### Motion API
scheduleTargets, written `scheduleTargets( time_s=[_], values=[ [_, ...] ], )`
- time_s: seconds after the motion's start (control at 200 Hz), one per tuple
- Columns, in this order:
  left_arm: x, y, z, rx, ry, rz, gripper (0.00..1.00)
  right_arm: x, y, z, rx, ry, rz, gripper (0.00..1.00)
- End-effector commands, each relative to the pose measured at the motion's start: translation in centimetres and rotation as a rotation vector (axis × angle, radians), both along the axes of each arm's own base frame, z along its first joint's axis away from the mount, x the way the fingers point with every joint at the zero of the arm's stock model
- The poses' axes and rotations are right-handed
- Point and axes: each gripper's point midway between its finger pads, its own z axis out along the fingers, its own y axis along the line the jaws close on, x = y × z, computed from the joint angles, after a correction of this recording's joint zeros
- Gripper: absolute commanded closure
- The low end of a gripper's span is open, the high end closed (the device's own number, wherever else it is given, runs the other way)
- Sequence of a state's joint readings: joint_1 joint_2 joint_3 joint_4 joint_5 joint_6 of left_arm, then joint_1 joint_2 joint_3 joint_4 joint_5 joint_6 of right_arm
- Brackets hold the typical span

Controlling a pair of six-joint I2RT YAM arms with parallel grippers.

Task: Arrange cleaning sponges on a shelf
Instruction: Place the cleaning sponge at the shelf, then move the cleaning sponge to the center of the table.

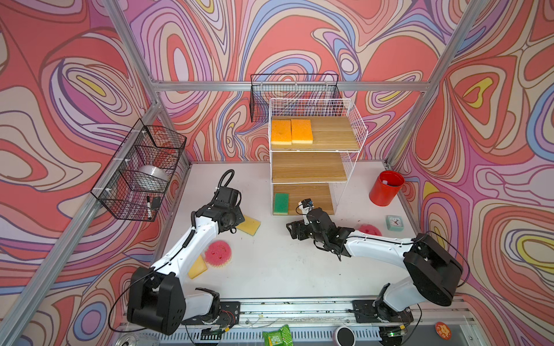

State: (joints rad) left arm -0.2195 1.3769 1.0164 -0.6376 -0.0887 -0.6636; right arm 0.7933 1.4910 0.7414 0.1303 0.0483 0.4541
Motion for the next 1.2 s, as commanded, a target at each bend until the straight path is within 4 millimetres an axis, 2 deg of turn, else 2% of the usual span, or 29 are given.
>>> scheduleTargets(
  time_s=[0.0, 0.285, 0.516, 0.731, 0.861, 1.086, 1.197],
  values=[
    [1.7, 1.3, -0.8, 0.032, 0.044, 0.008, 1.00, -1.1, 0.8, 1.0, 0.060, -0.008, 0.061, 0.12],
    [5.6, 3.4, -3.8, 0.120, 0.124, 0.018, 1.00, -2.1, 1.6, 1.5, 0.126, 0.008, 0.117, 0.12],
    [7.5, 3.2, -6.1, 0.122, 0.162, 0.011, 1.00, -2.3, 1.8, 1.2, 0.120, 0.010, 0.131, 0.11],
    [7.0, 2.7, -8.0, 0.091, 0.185, 0.003, 1.00, -2.2, 1.8, 1.2, 0.115, 0.000, 0.138, 0.11],
    [6.1, 1.5, -8.7, 0.018, 0.165, 0.005, 1.00, -2.1, 1.9, 0.8, 0.112, 0.006, 0.140, 0.11],
    [4.7, -0.4, -9.2, -0.007, 0.165, -0.025, 1.00, -1.9, 1.7, 0.8, 0.103, 0.000, 0.130, 0.11],
    [4.3, -1.7, -8.3, -0.015, 0.127, -0.046, 1.00, -1.8, 1.6, 0.3, 0.089, 0.001, 0.123, 0.11]
  ],
)
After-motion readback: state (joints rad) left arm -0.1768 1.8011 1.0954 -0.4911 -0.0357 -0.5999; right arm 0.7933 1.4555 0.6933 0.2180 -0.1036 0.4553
